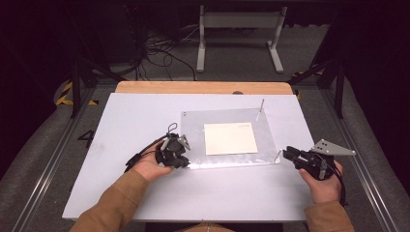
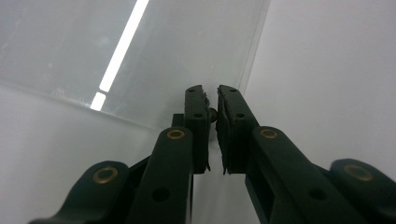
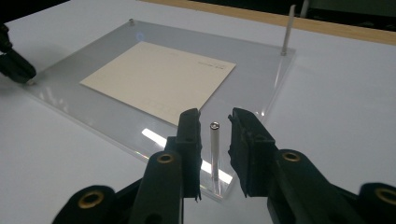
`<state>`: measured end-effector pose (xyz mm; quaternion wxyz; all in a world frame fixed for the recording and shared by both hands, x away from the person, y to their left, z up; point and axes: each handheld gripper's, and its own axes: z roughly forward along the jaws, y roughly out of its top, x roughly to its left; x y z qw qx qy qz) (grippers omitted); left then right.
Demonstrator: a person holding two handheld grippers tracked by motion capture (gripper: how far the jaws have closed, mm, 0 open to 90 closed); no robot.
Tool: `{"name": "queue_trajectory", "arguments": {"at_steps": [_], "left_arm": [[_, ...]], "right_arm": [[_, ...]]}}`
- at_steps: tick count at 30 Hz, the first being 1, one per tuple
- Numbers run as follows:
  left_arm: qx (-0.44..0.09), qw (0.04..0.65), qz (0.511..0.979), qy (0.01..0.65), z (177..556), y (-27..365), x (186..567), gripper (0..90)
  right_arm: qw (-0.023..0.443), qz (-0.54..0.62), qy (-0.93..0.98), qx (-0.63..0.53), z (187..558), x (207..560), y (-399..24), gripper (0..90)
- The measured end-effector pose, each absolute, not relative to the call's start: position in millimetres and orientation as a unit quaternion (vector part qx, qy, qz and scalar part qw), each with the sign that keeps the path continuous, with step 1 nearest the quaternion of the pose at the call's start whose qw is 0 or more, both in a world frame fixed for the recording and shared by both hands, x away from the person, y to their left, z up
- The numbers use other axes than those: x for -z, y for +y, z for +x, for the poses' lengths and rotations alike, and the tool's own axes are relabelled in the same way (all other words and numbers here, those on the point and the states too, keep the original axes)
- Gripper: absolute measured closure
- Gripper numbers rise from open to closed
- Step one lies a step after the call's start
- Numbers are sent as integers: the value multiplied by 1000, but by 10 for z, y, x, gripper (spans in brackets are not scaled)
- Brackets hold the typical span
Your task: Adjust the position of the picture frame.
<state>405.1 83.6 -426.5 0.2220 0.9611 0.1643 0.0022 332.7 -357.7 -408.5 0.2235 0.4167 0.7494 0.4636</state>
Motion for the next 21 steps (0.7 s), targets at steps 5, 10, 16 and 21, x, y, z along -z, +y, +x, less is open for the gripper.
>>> {"name": "queue_trajectory", "arguments": {"at_steps": [5, 10, 16, 21], "left_arm": [[21, 220, 968, 121, 3782, 716, 4265, 833], [49, 212, 973, 77, 3575, 577, 4255, 832], [82, 220, 970, 63, 3542, 534, 4270, 826], [115, 280, 949, 91, 3691, 673, 4249, 719]], "right_arm": [[226, 419, 746, -465, 3336, 4090, -3613, 719], [226, 420, 745, -466, 3339, 4090, -3617, 714], [228, 421, 744, -465, 3345, 4098, -3618, 697], [240, 430, 745, -449, 3349, 4120, -3607, 666]]}}
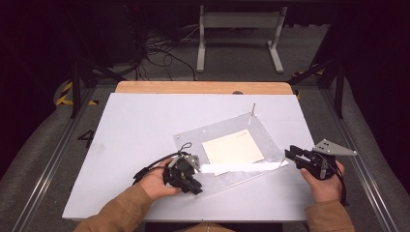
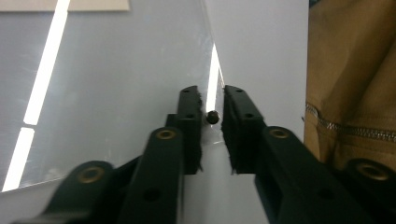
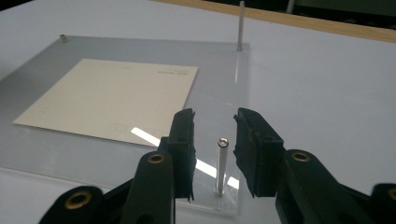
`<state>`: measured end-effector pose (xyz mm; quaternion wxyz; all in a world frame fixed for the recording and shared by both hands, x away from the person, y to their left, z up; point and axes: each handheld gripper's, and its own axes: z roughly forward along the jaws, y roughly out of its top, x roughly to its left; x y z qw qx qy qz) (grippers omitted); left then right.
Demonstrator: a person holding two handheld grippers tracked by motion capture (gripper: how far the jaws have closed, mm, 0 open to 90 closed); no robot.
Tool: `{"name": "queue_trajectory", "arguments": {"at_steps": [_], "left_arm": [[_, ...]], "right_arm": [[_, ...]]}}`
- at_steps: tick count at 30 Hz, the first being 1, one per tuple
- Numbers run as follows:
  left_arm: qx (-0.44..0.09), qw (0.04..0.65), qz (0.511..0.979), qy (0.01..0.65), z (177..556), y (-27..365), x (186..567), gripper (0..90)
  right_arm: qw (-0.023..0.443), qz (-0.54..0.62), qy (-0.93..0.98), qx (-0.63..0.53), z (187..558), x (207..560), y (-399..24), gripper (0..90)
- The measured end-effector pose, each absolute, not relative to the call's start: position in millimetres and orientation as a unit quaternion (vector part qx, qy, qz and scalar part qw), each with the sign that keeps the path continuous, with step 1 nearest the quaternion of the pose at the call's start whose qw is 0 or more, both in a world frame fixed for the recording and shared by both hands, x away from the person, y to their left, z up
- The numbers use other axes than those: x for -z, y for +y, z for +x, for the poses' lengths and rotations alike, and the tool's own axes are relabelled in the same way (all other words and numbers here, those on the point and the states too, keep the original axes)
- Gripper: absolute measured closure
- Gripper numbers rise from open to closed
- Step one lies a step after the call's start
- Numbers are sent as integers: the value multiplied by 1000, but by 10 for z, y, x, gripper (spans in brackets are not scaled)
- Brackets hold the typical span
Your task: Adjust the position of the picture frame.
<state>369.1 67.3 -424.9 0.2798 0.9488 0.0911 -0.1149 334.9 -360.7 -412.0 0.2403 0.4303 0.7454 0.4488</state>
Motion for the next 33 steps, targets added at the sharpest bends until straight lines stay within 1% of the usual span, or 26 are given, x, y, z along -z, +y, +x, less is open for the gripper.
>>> {"name": "queue_trajectory", "arguments": {"at_steps": [1, 2, 3, 5, 7, 8, 12, 15, 17, 21, 24, 25, 27, 29, 33], "left_arm": [[113, 290, 945, 97, 3714, 707, 4224, 705], [100, 307, 940, 106, 3737, 740, 4205, 664], [100, 307, 940, 106, 3737, 740, 4205, 614], [69, 332, 931, 138, 3800, 821, 4173, 598], [41, 347, 921, 170, 3841, 893, 4157, 593], [33, 356, 916, 184, 3860, 929, 4156, 614], [-5, 377, 897, 231, 3944, 1076, 4141, 621], [-39, 391, 883, 258, 3999, 1184, 4130, 612], [-47, 398, 873, 276, 4024, 1247, 4128, 608], [-65, 402, 859, 310, 4115, 1398, 4142, 576], [-85, 400, 854, 323, 4188, 1473, 4187, 519], [-94, 401, 850, 328, 4222, 1504, 4208, 503], [-94, 398, 845, 344, 4262, 1552, 4225, 477], [-97, 398, 840, 355, 4289, 1603, 4227, 469], [-112, 394, 836, 364, 4325, 1668, 4208, 441]], "right_arm": [[240, 435, 745, -444, 3355, 4133, -3606, 665], [240, 439, 746, -440, 3367, 4152, -3603, 666], [239, 445, 747, -433, 3382, 4174, -3595, 668], [239, 447, 749, -427, 3401, 4198, -3586, 680], [237, 447, 759, -410, 3435, 4239, -3545, 818], [245, 444, 762, -402, 3440, 4243, -3520, 841], [267, 434, 770, -384, 3504, 4195, -3435, 846], [278, 434, 773, -370, 3652, 4158, -3393, 845], [282, 437, 771, -366, 3773, 4143, -3378, 846], [279, 445, 770, -362, 4111, 4150, -3310, 847], [279, 439, 775, -361, 4300, 4134, -3242, 845], [281, 437, 775, -361, 4337, 4130, -3223, 845], [281, 438, 775, -360, 4436, 4129, -3188, 845], [281, 439, 772, -364, 4528, 4161, -3184, 844], [262, 452, 760, -387, 4634, 4220, -3245, 838]]}}
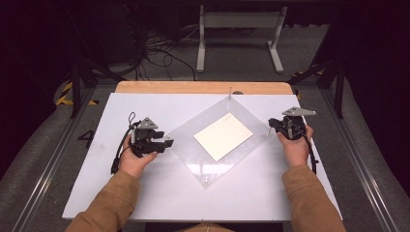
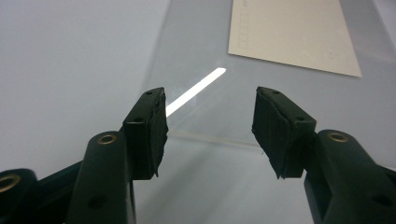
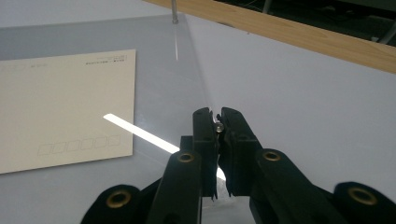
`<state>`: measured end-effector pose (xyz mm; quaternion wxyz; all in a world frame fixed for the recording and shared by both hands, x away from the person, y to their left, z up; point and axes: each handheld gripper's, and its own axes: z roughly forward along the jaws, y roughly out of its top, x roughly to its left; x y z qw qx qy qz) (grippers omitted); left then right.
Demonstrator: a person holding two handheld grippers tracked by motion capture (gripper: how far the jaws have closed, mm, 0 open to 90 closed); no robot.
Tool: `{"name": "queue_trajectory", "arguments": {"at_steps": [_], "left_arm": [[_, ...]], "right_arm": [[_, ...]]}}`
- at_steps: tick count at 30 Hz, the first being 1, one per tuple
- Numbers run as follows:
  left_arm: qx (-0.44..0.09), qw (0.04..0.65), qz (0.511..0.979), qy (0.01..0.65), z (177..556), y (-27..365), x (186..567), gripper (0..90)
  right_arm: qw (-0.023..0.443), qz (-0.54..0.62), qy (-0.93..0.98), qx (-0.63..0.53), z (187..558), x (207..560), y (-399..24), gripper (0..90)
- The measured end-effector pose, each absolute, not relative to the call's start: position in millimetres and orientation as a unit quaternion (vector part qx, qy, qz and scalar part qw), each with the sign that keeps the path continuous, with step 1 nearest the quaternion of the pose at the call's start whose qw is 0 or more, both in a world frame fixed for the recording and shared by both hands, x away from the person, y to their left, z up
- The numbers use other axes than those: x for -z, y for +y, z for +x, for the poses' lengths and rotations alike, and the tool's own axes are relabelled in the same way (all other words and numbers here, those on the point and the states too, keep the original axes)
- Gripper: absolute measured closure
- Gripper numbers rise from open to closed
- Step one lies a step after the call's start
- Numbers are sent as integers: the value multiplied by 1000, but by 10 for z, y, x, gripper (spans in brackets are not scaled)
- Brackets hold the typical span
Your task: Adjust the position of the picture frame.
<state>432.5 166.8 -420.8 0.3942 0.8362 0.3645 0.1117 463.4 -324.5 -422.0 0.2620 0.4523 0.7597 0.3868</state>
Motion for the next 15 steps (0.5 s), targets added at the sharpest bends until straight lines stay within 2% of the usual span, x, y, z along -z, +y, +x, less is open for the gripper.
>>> {"name": "queue_trajectory", "arguments": {"at_steps": [4, 7, 10, 15], "left_arm": [[-123, 387, 837, 367, 4361, 1682, 4199, 419], [-137, 381, 831, 381, 4426, 1670, 4214, 387], [-129, 382, 825, 395, 4505, 1680, 4249, 421], [-127, 375, 825, 402, 4580, 1655, 4297, 481]], "right_arm": [[276, 449, 765, -369, 4566, 4197, -3211, 780], [290, 451, 760, -367, 4413, 4161, -3225, 674], [294, 448, 764, -359, 4240, 4186, -3267, 646], [289, 442, 757, -385, 3909, 4192, -3336, 649]]}}
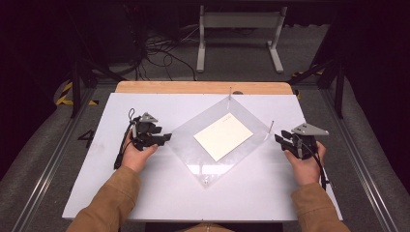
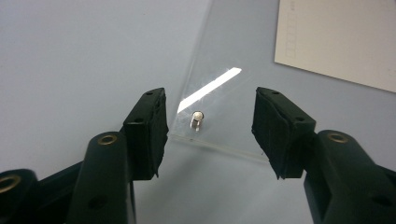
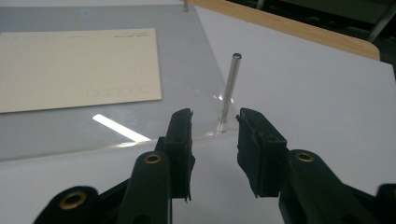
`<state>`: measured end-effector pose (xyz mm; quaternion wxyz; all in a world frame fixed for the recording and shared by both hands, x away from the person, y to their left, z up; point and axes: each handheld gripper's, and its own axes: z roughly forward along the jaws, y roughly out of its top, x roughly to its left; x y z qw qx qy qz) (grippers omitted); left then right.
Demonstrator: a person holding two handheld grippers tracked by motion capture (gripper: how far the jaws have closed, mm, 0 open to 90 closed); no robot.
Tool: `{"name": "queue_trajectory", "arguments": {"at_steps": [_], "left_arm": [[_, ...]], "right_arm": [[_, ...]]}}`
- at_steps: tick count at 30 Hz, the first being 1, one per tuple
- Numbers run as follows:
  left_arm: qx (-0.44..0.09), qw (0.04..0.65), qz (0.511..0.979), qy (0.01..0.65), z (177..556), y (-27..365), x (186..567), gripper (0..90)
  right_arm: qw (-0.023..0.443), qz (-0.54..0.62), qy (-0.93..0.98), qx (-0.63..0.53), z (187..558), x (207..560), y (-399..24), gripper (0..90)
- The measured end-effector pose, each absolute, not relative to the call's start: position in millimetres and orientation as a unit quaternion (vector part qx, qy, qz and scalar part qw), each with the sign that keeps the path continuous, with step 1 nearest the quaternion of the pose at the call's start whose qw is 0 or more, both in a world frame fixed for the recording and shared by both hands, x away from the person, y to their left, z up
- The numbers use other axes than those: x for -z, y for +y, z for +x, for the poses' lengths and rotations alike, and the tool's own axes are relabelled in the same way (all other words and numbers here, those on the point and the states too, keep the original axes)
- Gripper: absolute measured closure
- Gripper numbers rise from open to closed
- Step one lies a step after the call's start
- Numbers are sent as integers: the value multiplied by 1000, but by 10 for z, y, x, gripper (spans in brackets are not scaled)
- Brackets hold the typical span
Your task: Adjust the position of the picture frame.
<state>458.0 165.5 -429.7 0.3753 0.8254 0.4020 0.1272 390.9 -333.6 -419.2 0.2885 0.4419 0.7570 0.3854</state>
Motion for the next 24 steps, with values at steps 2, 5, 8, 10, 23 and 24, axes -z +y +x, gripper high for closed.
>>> {"name": "queue_trajectory", "arguments": {"at_steps": [2, 5, 8, 10, 23, 24], "left_arm": [[-129, 371, 827, 403, 4592, 1617, 4297, 505], [-131, 341, 843, 396, 4640, 1550, 4257, 532], [-126, 332, 846, 397, 4698, 1503, 4170, 528], [-129, 318, 853, 392, 4743, 1454, 4174, 539], [-114, 277, 871, 389, 4854, 1416, 4373, 718], [-115, 278, 871, 389, 4857, 1417, 4374, 727]], "right_arm": [[277, 438, 763, -387, 3837, 4185, -3329, 650], [263, 429, 765, -402, 3735, 4152, -3300, 650], [248, 414, 773, -412, 3636, 4131, -3232, 649], [241, 405, 779, -415, 3585, 4128, -3179, 649], [218, 372, 794, -429, 3492, 4108, -2980, 642], [217, 372, 793, -431, 3487, 4105, -2981, 641]]}}
